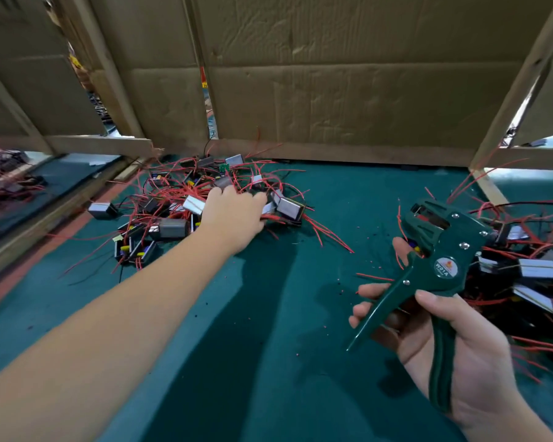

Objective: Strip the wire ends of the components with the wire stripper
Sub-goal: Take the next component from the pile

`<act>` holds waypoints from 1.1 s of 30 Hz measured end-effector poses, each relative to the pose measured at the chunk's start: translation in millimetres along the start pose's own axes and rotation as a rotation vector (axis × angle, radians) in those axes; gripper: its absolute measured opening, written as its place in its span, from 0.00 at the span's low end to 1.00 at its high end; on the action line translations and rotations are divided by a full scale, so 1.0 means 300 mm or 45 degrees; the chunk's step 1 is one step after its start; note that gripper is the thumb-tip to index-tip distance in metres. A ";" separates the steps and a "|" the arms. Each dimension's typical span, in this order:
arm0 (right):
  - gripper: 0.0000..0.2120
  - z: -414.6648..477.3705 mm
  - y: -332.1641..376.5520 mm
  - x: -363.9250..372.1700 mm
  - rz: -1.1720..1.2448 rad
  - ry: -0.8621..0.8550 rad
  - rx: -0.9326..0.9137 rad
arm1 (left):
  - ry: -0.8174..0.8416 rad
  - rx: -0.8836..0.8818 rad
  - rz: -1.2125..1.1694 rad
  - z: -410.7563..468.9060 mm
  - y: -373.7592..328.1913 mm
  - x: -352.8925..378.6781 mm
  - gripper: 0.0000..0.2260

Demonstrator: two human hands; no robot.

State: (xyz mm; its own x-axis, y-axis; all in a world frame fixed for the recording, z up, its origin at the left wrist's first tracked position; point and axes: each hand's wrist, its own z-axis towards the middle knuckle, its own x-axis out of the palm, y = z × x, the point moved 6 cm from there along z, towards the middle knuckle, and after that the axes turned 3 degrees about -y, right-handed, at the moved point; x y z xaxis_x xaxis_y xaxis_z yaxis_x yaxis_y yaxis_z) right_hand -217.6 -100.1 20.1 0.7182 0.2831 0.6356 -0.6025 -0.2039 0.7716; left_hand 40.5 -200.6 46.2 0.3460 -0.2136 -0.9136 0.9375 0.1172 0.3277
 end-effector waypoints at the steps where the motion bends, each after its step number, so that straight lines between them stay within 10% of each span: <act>1: 0.25 -0.001 -0.001 0.003 -0.003 0.007 0.004 | 0.037 -0.009 -0.008 -0.031 -0.001 -0.012 0.17; 5: 0.24 -0.004 -0.007 0.006 -0.024 0.011 0.008 | 0.357 -0.048 0.048 -0.147 0.013 -0.077 0.22; 11: 0.27 -0.003 -0.004 0.012 0.054 0.005 0.061 | 0.898 -0.042 0.122 -0.187 0.091 -0.248 0.64; 17: 0.40 0.008 0.016 0.026 0.067 -0.005 0.057 | 0.134 0.222 -0.157 -0.051 -0.088 -0.330 0.27; 21: 0.24 0.006 0.014 0.000 0.100 -0.038 0.040 | 0.231 0.447 -0.174 -0.051 -0.232 -0.210 0.33; 33: 0.31 0.002 0.010 0.018 0.119 0.013 0.099 | 0.244 0.291 -0.023 -0.096 -0.213 -0.191 0.09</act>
State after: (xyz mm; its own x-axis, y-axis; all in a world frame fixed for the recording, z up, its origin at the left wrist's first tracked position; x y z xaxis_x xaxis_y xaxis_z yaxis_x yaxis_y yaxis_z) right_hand -215.3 -99.8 25.8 0.6564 0.2690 0.7048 -0.6376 -0.3014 0.7089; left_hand -40.2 -167.8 70.8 0.3365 -0.0239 -0.9414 0.9349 -0.1111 0.3370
